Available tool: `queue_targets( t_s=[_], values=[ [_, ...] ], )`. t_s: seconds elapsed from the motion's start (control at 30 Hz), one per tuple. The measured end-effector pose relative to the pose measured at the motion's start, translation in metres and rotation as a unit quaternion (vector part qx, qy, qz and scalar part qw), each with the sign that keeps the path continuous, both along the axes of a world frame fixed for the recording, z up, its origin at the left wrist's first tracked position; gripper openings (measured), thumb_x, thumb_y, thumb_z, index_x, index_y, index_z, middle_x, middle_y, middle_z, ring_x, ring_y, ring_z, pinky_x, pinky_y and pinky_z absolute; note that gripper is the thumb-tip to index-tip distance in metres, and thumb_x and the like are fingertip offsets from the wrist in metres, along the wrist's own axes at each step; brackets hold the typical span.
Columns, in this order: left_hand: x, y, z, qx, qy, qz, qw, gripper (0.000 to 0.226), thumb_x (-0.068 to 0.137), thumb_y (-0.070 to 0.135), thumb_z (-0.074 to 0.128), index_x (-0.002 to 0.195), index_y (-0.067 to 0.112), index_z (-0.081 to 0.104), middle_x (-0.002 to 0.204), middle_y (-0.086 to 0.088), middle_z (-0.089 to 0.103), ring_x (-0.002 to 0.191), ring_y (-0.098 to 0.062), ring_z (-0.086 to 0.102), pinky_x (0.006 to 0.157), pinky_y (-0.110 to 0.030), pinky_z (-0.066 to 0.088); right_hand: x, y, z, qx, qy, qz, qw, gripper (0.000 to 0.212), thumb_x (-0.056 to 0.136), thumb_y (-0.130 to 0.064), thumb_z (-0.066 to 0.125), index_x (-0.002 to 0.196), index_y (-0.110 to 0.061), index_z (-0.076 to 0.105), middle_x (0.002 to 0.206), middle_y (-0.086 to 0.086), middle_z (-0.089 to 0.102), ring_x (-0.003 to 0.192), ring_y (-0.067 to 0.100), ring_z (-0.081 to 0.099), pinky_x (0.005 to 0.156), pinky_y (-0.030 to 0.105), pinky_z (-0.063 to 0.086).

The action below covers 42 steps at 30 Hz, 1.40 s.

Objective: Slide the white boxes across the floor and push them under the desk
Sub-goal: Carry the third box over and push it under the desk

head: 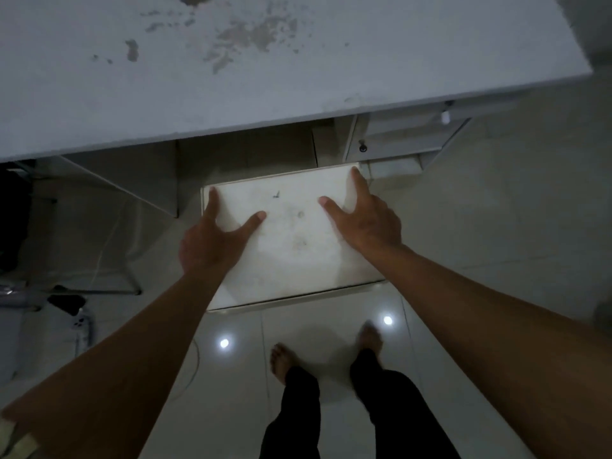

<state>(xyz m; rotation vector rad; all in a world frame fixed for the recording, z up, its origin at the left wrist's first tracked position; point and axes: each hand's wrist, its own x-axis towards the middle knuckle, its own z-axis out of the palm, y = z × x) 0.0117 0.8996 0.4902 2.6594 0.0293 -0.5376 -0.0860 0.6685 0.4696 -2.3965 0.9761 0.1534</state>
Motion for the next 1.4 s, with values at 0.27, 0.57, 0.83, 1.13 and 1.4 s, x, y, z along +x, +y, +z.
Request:
queue_targets(
  t_s=[0.27,0.57,0.83,1.13,1.4],
  values=[
    [0.052,-0.003,-0.126,0.005,0.001,-0.004,1.000,0.108,0.056,0.100,0.036,0.148,0.053,0.004,0.145,-0.010,0.048,0.127,-0.041,0.048,0.103,-0.050,0.039,0.053,0.000,-0.119,-0.019,-0.002,-0.011,1.000,0.088,0.076,-0.089,0.031,0.150,-0.046,0.008,0.127,0.013,0.061,0.112,0.035,0.059,0.090,0.045,0.045],
    [0.110,-0.020,-0.344,-0.002,-0.019,-0.012,1.000,0.111,0.052,0.104,0.031,0.147,0.054,0.001,0.148,-0.007,0.045,0.129,-0.042,0.045,0.103,-0.052,0.038,0.105,-0.017,-0.338,-0.039,-0.022,-0.027,0.999,0.088,0.077,-0.089,0.032,0.150,-0.046,0.008,0.128,0.016,0.060,0.111,0.036,0.059,0.091,0.043,0.044],
    [0.147,-0.032,-0.499,-0.008,-0.040,-0.026,0.999,0.112,0.053,0.102,0.033,0.148,0.053,0.000,0.150,-0.010,0.042,0.131,-0.042,0.042,0.105,-0.053,0.034,0.136,-0.026,-0.496,-0.055,-0.042,-0.038,0.997,0.089,0.077,-0.089,0.031,0.151,-0.045,0.008,0.126,0.015,0.060,0.111,0.037,0.059,0.092,0.044,0.044],
    [0.149,-0.029,-0.575,-0.014,-0.043,-0.026,0.999,0.110,0.056,0.099,0.039,0.149,0.051,0.003,0.150,-0.011,0.043,0.132,-0.041,0.042,0.106,-0.051,0.034,0.140,-0.024,-0.574,-0.073,-0.046,-0.030,0.996,0.090,0.077,-0.089,0.031,0.151,-0.041,0.010,0.127,0.014,0.061,0.112,0.036,0.060,0.091,0.043,0.046],
    [0.151,-0.033,-0.589,0.024,-0.090,-0.046,0.995,0.106,0.064,0.097,0.032,0.151,0.045,0.003,0.152,-0.018,0.033,0.133,-0.043,0.040,0.104,-0.054,0.034,0.139,-0.017,-0.588,-0.068,-0.066,-0.021,0.995,0.085,0.081,-0.084,0.033,0.152,-0.038,0.017,0.148,0.013,0.042,0.130,0.035,0.048,0.100,0.046,0.042]
  ],
)
